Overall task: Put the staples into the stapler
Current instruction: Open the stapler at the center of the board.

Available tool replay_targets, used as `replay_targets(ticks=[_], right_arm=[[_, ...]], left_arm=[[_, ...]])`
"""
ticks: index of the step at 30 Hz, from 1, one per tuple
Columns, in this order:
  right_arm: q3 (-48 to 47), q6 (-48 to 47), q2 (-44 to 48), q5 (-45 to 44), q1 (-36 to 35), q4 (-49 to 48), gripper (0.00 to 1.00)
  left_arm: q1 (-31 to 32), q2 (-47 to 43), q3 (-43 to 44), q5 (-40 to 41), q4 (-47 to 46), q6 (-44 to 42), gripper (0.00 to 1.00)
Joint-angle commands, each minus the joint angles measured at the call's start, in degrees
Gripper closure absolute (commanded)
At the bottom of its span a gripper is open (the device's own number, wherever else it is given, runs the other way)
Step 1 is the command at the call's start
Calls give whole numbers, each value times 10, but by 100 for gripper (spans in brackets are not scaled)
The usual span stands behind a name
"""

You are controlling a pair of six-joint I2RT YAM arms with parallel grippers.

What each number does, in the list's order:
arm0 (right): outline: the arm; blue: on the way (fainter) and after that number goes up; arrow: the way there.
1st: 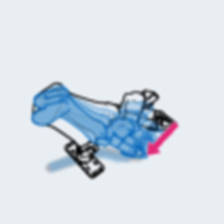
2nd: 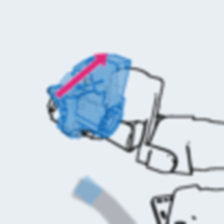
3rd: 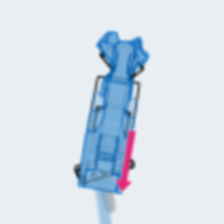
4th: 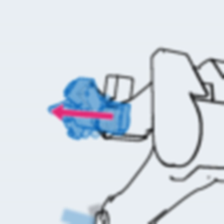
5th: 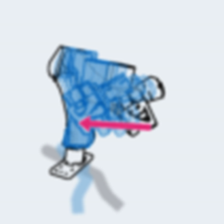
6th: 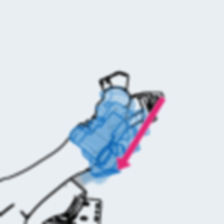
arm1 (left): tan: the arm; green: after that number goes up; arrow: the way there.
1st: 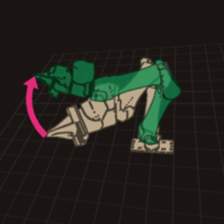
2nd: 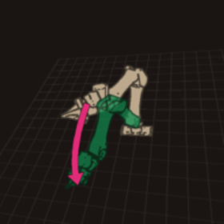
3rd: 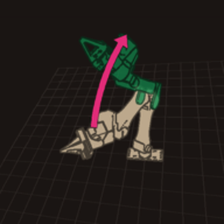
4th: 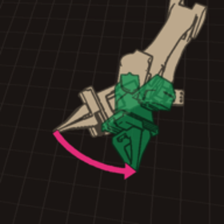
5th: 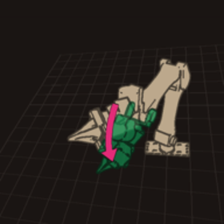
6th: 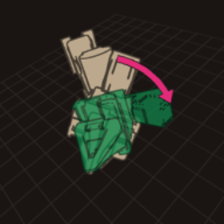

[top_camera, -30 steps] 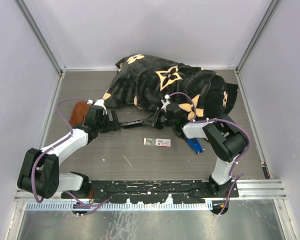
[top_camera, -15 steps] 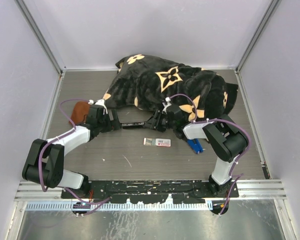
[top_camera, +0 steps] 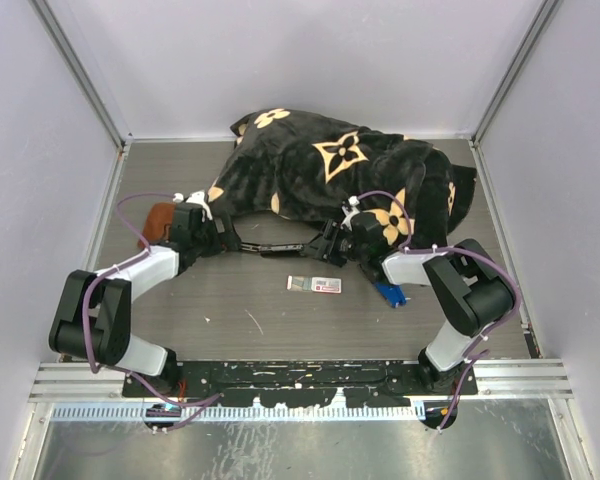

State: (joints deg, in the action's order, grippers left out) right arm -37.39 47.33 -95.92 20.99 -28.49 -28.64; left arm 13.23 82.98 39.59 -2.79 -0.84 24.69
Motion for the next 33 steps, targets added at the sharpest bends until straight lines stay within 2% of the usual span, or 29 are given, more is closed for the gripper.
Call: replay_targets(ticks=[1,3,7,11,21,33], right_arm=[[6,11,30,-2,19,-8,45],[3,8,31,10,21,-8,43],[9,7,38,18,23,-13,39],[18,10,47,27,25,-22,42],[36,23,70,40,31,-40,38],[50,19,92,19,41,-26,45]], left_arm=[[-8,13,29,-29,-61,10,5],[-9,24,32,-37,-75,17,8],[-9,37,34,-53,-103,30,23],[-9,38,37,-47,-111,35,35],[-9,42,41,-47,-131,39,41],[-9,109,63,-63,-171,42,51]])
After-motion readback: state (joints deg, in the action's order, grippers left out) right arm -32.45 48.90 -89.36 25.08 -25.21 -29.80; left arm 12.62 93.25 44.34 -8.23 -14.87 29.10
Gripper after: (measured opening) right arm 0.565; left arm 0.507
